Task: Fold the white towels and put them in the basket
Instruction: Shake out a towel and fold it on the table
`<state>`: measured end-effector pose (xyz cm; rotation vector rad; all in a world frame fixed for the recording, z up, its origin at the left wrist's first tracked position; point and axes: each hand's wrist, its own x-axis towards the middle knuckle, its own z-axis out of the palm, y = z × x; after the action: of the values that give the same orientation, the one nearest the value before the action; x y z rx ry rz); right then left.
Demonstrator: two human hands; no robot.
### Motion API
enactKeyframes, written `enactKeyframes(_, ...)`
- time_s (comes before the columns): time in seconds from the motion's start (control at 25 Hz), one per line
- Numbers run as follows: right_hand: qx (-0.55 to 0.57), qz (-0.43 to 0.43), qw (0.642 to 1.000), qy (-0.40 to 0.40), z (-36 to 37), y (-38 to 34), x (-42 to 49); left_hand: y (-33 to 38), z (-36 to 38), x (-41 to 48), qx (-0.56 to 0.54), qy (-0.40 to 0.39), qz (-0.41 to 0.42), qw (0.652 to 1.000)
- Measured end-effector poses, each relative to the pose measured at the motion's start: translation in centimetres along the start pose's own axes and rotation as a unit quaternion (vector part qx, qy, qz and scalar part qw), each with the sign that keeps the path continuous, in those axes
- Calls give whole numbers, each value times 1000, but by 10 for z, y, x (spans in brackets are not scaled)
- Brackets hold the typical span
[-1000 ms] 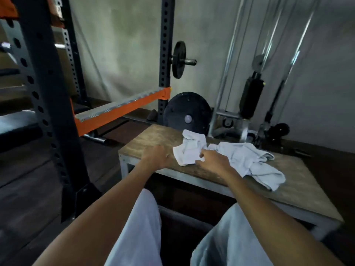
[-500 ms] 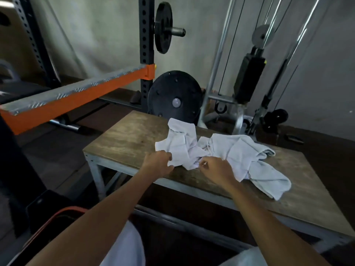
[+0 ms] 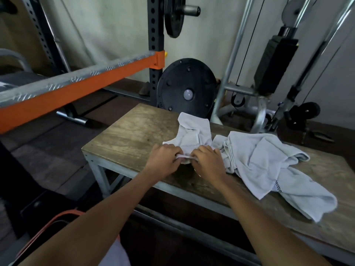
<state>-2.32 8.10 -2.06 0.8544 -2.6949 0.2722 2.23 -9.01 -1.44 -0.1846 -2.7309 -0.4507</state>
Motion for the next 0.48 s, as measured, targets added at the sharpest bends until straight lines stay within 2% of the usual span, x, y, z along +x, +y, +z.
enactKeyframes(0.08,25,17,999,30,-32,-1,10,3,-24,7,-10,7,7,1000)
enactKeyframes(0.2,1,15,998,64,-89,5,23,10,-62,20,-21,4,-16,1000)
enactKeyframes(0.36,-19,20,998,49,-151,14,36,29,-100,42,99,-27,4,995)
enactKeyframes(0.48,-30,50,996,69,-185,29,37,30,-117,48,125,-64,-8,990)
